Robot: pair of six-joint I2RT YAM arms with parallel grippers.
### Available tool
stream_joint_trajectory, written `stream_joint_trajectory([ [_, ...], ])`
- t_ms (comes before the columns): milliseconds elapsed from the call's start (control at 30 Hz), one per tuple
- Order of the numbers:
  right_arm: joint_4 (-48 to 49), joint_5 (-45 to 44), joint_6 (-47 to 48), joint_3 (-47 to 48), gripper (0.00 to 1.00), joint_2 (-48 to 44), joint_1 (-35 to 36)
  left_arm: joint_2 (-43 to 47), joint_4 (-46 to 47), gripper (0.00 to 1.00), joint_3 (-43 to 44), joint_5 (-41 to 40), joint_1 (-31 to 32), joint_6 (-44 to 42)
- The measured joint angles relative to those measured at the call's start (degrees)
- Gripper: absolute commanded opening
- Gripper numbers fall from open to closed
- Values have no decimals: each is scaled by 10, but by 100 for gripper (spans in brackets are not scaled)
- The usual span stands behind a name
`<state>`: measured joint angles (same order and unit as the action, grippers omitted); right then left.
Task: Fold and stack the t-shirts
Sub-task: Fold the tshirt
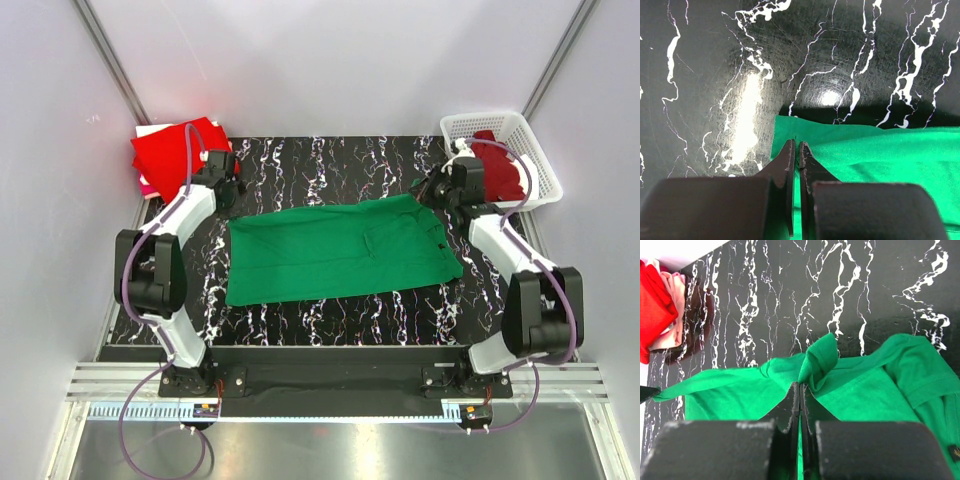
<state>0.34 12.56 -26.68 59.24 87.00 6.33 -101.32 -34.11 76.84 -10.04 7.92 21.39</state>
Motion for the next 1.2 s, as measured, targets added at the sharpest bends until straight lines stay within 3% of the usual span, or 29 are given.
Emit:
stream_joint_trajectory([
  [533, -70, -71, 10, -13, 0, -73, -12, 19, 9, 0, -22, -4, 8, -8],
  [833, -84, -76, 9, -52, 0, -114, -12, 110, 15, 0, -96, -12, 22, 3],
  [1100, -101, -115, -17, -116, 0, -145, -12, 125, 32, 0, -164, -18, 28, 38],
  [1200, -113, -142, -42, -148, 0, -151, -12, 135, 42, 10, -207, -19, 30, 59],
])
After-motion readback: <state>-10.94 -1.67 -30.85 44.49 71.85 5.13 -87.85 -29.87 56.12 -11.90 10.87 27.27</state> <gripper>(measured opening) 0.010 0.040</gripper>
